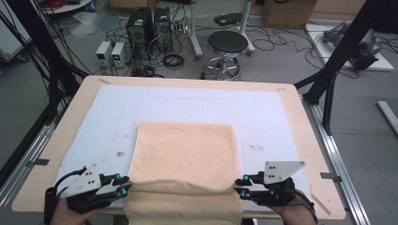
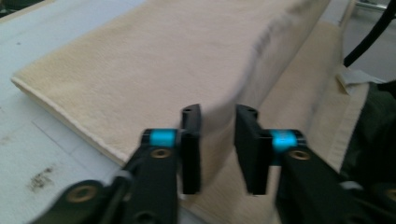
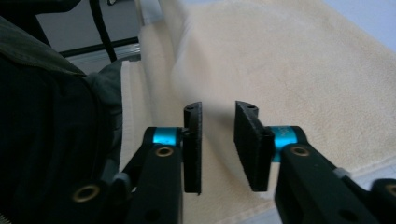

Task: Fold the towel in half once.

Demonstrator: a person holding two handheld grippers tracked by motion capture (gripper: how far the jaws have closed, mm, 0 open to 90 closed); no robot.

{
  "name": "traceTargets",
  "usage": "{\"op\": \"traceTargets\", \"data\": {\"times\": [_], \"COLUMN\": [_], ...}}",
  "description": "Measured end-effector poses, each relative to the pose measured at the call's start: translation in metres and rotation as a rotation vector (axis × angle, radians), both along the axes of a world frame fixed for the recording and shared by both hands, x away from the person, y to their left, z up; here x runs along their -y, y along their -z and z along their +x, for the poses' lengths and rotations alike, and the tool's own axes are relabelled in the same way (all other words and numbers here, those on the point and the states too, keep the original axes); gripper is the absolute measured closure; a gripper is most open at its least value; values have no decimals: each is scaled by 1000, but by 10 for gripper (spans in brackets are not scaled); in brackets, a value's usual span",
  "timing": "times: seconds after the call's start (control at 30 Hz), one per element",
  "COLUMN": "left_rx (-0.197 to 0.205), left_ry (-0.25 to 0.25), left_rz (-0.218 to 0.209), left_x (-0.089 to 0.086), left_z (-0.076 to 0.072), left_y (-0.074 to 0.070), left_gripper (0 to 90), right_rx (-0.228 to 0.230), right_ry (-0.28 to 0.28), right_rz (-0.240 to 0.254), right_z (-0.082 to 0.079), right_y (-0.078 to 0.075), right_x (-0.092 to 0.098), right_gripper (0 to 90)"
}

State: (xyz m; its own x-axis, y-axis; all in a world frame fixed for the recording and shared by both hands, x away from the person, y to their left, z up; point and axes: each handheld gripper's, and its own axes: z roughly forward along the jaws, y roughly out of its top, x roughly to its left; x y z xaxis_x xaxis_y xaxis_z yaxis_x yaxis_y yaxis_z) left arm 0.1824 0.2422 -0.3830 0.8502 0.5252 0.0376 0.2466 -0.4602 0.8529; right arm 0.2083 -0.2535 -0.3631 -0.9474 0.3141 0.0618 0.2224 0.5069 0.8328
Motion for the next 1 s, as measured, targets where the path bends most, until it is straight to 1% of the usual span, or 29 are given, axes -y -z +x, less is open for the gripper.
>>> {"op": "traceTargets", "data": {"times": [0.03, 0.07, 0.1, 0.17, 0.2, 0.27, 0.33, 0.4, 0.5, 0.53, 0.57, 0.6, 0.7, 0.73, 0.8, 0.83, 0.87, 0.9, 0.93, 0.97, 1.0], "left_rx": [-3, 5, 6, 7, 9, 6, 10, 3, 4, 5, 5, 11, 6, 10, -5, -7, -13, -11, -25, -43, -56], "left_ry": [-3, 6, 3, 1, -5, -21, -38, -59, -100, -113, -129, -142, -183, -203, -239, -257, -276, -292, -306, -323, -334], "left_rz": [-13, -9, -16, -11, -8, -21, -23, -25, -22, -18, -23, -14, -31, -32, -27, -33, -52, -51, -39, -45, -45], "left_x": [1, 2, 4, 7, 8, 10, 11, 11, 11, 11, 12, 12, 16, 17, 20, 21, 21, 21, 21, 21, 20], "left_z": [0, 2, 5, 12, 16, 25, 34, 45, 63, 70, 77, 85, 110, 118, 135, 142, 149, 155, 161, 167, 172], "left_y": [1, 1, 2, 4, 5, 8, 10, 12, 14, 15, 15, 14, 13, 13, 14, 15, 16, 19, 21, 24, 27], "left_gripper": [581, 566, 564, 547, 547, 542, 536, 517, 495, 492, 487, 470, 450, 445, 419, 419, 418, 418, 418, 418, 418], "right_rx": [1, 1, -3, -2, 5, -1, -3, -13, -12, -14, -21, -31, -28, -29, -18, -16, -13, -11, -14, -14, -27], "right_ry": [11, 20, 31, 46, 54, 73, 93, 115, 145, 166, 191, 213, 263, 282, 307, 317, 323, 333, 333, 336, 345], "right_rz": [0, 7, 10, 2, -6, -17, -26, -30, -48, -50, -55, -58, -62, -74, -75, -76, -79, -80, -82, -92, -98], "right_z": [1, 4, 8, 17, 22, 32, 43, 55, 75, 82, 90, 97, 120, 128, 143, 150, 157, 163, 170, 176, 180], "right_y": [-1, 0, 0, 2, 5, 9, 14, 18, 21, 22, 24, 25, 28, 28, 28, 28, 28, 30, 31, 33, 36], "right_x": [2, 3, 4, 2, 0, -4, -7, -10, -14, -14, -15, -15, -16, -17, -18, -18, -19, -20, -20, -20, -22], "right_gripper": [664, 650, 632, 603, 598, 579, 561, 541, 506, 485, 452, 437, 401, 385, 370, 363, 357, 355, 350, 341, 336]}}
